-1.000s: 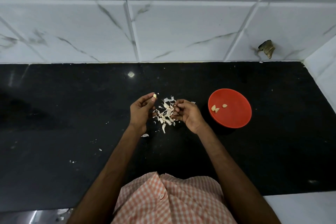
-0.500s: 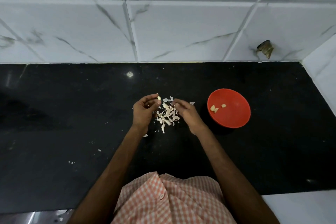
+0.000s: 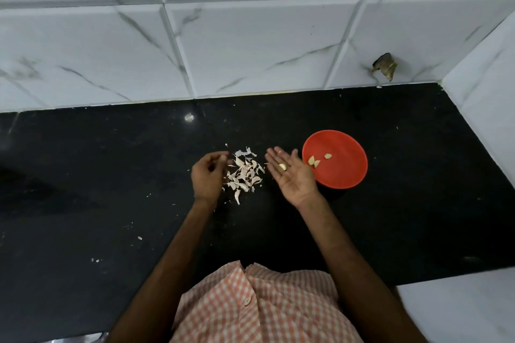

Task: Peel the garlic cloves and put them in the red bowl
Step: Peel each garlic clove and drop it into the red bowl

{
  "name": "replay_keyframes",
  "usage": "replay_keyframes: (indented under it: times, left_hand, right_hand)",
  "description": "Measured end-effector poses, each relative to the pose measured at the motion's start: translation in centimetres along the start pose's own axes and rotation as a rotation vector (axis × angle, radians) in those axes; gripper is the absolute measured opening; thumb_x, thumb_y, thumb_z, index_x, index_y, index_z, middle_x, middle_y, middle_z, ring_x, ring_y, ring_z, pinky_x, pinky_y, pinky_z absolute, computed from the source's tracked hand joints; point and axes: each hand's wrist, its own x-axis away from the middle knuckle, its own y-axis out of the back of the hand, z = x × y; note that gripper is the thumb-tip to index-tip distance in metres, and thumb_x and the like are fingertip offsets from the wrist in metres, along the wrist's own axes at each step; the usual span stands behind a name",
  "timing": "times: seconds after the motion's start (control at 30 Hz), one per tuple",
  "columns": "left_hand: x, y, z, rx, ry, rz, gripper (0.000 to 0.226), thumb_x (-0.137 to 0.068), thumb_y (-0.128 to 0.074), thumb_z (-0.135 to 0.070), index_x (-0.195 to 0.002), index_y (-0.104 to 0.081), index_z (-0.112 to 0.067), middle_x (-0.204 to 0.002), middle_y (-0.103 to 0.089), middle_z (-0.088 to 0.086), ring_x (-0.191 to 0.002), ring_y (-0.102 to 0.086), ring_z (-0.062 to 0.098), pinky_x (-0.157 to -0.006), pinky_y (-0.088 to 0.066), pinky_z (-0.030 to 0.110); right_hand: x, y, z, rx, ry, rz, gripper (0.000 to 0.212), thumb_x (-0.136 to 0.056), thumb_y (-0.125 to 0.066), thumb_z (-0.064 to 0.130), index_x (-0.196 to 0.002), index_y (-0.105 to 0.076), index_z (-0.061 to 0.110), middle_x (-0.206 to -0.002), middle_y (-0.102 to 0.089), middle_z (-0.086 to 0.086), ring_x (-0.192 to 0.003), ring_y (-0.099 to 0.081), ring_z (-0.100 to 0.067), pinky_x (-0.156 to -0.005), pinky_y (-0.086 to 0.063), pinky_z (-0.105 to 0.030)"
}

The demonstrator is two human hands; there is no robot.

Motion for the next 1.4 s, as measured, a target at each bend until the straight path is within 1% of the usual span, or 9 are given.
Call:
replay_keyframes:
  times: [0.2, 0.47, 0.63, 0.73, 0.8, 0.9, 1.0, 1.17, 1.4]
  left_hand:
    - [-0.3, 2.4, 1.8, -0.05, 0.068, -0.136, 0.017, -0.098, -0.063, -0.007, -0.11, -0.072, -0.014, -0.104, -0.076, 0.0, -0.09, -0.072, 0.011, -0.064, -0.06, 0.028]
    - [0.9, -1.8, 0.6, -0.019, -0.016, 0.075, 0.016, -0.095, -0.067, -0.004, -0.108, -0.073, -0.011, -0.1, -0.077, 0.0, -0.095, -0.074, 0.013, -0.069, -0.06, 0.024]
    - [0.5, -1.1, 0.8, -0.207, -0.125, 0.032, 0.018, -0.097, -0.062, -0.004, -0.107, -0.074, -0.014, -0.102, -0.075, -0.008, -0.096, -0.07, 0.004, -0.089, -0.058, 0.026]
    - [0.5, 0.1, 2.1, -0.508, -0.197, 0.139, 0.021, -0.095, -0.067, -0.012, -0.114, -0.073, -0.019, -0.112, -0.07, -0.006, -0.097, -0.065, 0.006, -0.086, -0.053, 0.027]
    - [0.9, 0.2, 3.4, -0.751, -0.207, 0.295, 0.035, -0.091, -0.073, -0.018, -0.125, -0.069, -0.023, -0.121, -0.061, 0.001, -0.104, -0.06, 0.014, -0.088, -0.051, 0.032]
    - [1.6, 0.2, 4.9, -0.841, -0.224, 0.369, 0.041, -0.086, -0.078, -0.019, -0.127, -0.068, -0.022, -0.124, -0.053, 0.006, -0.108, -0.057, 0.022, -0.092, -0.052, 0.038]
    - [2.0, 0.6, 5.2, -0.848, -0.222, 0.329, 0.03, -0.089, -0.075, -0.025, -0.118, -0.071, -0.018, -0.123, -0.054, 0.002, -0.106, -0.059, 0.02, -0.084, -0.051, 0.033]
    - [2.3, 1.0, 4.9, -0.792, -0.205, 0.29, 0.022, -0.09, -0.074, -0.029, -0.11, -0.073, -0.021, -0.117, -0.058, -0.002, -0.094, -0.061, 0.014, -0.077, -0.05, 0.031]
    - [2.1, 0.8, 4.1, -0.477, -0.144, 0.127, 0.028, -0.091, -0.069, -0.007, -0.117, -0.071, -0.018, -0.11, -0.069, -0.006, -0.096, -0.065, 0.006, -0.091, -0.056, 0.037]
  right_hand:
    - [-0.7, 1.7, 5.5, 0.127, 0.195, -0.188, 0.043, -0.107, -0.044, 0.031, -0.131, -0.059, -0.001, -0.138, -0.061, -0.016, -0.135, -0.053, -0.026, -0.113, -0.038, -0.035]
    - [-2.1, 3.8, 7.0, 0.034, 0.115, -0.288, 0.071, -0.106, -0.023, 0.058, -0.149, -0.046, 0.005, -0.162, -0.034, -0.013, -0.154, -0.022, -0.028, -0.127, -0.011, -0.042]
    - [-1.4, 3.8, 6.2, 0.524, 0.273, -0.359, 0.052, -0.104, -0.041, 0.054, -0.147, -0.053, 0.025, -0.156, -0.044, -0.005, -0.147, -0.034, -0.024, -0.121, -0.023, -0.043]
    - [-0.7, 3.3, 3.6, 0.961, 0.608, -0.221, 0.033, -0.105, -0.055, 0.027, -0.133, -0.063, 0.013, -0.135, -0.063, -0.003, -0.123, -0.058, -0.014, -0.103, -0.042, -0.018]
    - [-1.0, 2.9, 0.8, 1.244, 0.663, -0.023, 0.027, -0.101, -0.059, 0.009, -0.126, -0.067, 0.011, -0.124, -0.067, -0.003, -0.104, -0.062, -0.006, -0.091, -0.045, -0.009]
    - [-2.3, 2.9, -3.4, 1.619, 0.589, 0.206, 0.033, -0.095, -0.061, -0.001, -0.126, -0.068, 0.008, -0.127, -0.065, -0.008, -0.114, -0.061, -0.017, -0.106, -0.045, -0.025]
    - [-2.9, 3.6, -5.5, 1.83, 0.629, 0.286, 0.037, -0.093, -0.063, -0.001, -0.129, -0.066, 0.006, -0.135, -0.059, -0.008, -0.124, -0.052, -0.027, -0.108, -0.036, -0.027]
    - [-3.5, 3.8, -5.9, 1.873, 0.673, 0.22, 0.036, -0.09, -0.064, -0.007, -0.122, -0.069, 0.009, -0.123, -0.059, -0.007, -0.115, -0.056, -0.024, -0.102, -0.044, -0.03]
    - [-3.1, 4.1, -5.2, 1.353, 0.609, 0.021, 0.03, -0.091, -0.061, -0.01, -0.109, -0.072, 0.012, -0.109, -0.072, 0.002, -0.102, -0.068, -0.01, -0.095, -0.055, -0.03]
